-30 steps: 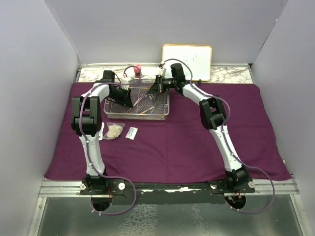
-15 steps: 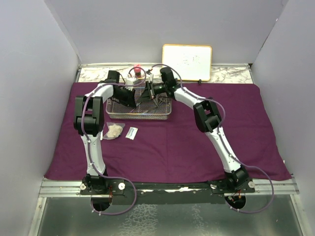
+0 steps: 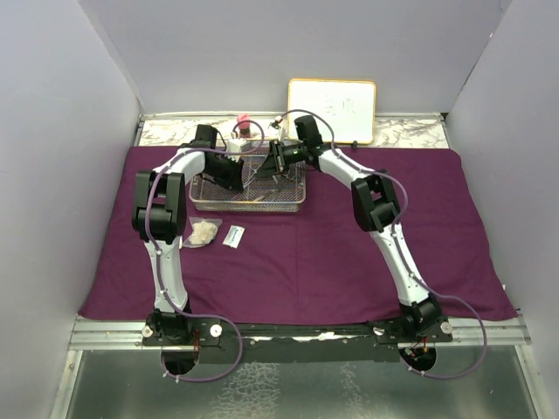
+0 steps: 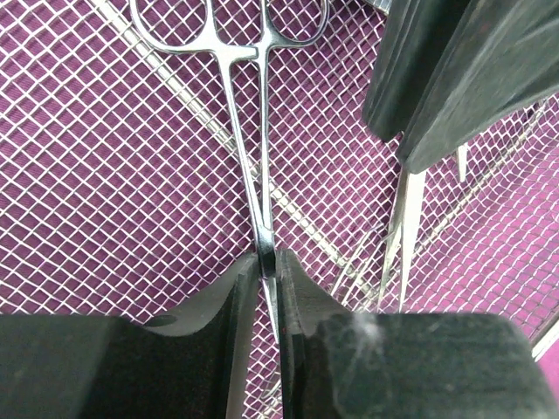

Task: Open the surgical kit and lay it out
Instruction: Pick up the medical item from the container.

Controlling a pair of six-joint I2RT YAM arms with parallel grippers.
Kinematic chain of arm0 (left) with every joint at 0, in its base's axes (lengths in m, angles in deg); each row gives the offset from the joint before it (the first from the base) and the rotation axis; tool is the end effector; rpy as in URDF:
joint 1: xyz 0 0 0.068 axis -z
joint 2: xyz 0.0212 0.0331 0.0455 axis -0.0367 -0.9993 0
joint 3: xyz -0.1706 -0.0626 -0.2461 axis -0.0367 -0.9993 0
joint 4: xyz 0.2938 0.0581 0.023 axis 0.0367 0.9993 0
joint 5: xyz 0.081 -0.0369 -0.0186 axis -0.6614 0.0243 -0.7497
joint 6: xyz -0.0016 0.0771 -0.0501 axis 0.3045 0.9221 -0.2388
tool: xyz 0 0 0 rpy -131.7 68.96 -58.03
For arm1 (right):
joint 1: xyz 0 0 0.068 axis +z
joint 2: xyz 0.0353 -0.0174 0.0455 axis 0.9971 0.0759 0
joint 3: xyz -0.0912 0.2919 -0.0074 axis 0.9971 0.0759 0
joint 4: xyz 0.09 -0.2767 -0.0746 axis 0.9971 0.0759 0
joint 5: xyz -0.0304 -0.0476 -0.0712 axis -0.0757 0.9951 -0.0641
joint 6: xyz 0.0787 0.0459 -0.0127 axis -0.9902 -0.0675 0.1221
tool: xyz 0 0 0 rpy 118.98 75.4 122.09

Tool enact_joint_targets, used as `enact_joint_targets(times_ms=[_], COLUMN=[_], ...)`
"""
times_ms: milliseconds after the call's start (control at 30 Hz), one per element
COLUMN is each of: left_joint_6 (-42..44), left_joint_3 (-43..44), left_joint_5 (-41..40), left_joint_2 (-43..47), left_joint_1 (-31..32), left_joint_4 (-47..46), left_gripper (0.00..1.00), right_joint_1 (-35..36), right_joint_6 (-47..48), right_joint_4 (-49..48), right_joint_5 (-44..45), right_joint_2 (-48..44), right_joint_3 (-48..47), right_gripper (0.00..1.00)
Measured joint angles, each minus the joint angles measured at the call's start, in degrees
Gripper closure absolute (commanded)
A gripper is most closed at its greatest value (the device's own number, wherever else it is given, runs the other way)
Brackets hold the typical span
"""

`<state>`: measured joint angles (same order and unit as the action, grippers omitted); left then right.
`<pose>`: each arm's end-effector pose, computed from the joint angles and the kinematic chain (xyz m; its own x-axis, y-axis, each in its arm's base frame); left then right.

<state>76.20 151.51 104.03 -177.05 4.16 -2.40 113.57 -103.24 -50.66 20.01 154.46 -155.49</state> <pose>0.5007 -0.1029 0.1353 -0.7213 0.3700 -0.5855 0.6309 0.6998 -0.3350 0.5501 0.3747 0.1157 -0.8632 -0.2020 -0.4627 -0.4974 0.1829 0.8480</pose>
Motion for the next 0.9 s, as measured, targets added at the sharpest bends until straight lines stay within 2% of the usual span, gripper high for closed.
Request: enact_joint_targets(times_ms=[200,400,633,900], left_joint_6=[0.0,-0.7,-3.7,-3.8], left_joint_3=[-0.1,0.1,1.1,1.6], left_joint_5=[-0.3,-1.7,-3.4,-4.1], left_joint_2=[0.6,1.5,3.3,5.3], left_joint_1=[0.3,0.7,1.2,4.5], left_joint_4=[0.0,-2.6,-6.0,-7.1], left_gripper=[0.68,0.53,0.49,0.45], right_joint_1=[-0.9,-1.3,-4.1,-10.3], right_joint_6=[8.4,18.3,26.8,34.2], right_joint_4=[6.9,11.6,14.3,18.6], right_joint_5=[2.2,4.3,6.6,10.0], right_joint_2=[-4.7,-15.0,-26.6,-33.1], right_joint_3=[0.0,3.7,14.4,25.1], right_gripper=[0.73,0.68,0.65,0.65])
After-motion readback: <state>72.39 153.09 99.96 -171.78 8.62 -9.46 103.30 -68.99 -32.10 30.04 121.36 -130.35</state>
